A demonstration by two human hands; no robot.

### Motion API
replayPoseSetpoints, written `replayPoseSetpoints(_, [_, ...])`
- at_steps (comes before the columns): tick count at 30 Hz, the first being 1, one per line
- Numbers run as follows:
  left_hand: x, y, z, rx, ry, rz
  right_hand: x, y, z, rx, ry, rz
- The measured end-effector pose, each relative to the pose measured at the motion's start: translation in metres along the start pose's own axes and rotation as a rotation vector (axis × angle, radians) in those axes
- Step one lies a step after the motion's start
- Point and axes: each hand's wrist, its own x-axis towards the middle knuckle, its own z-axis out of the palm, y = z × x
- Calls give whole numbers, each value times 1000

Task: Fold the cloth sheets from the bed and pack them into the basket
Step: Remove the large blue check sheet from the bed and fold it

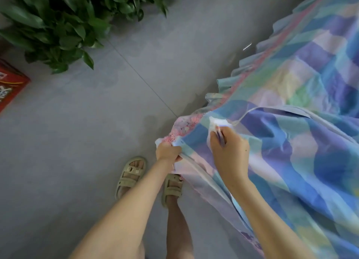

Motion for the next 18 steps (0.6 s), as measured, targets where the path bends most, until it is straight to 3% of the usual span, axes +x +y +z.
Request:
replayPoseSetpoints(5, [6, 7, -8, -136, -122, -22, -9, -9, 10, 24, 51, 84])
replayPoseSetpoints(12, [6, 14, -13, 133, -135, -20, -14, -15, 29, 18, 174, -12])
replayPoseSetpoints(15, [7, 11, -24, 134, -236, -70, -20, -13, 36, -41, 183, -35])
replayPoseSetpoints(18, [0, 18, -42, 127, -281, 88, -27, -19, 37, -137, 195, -78])
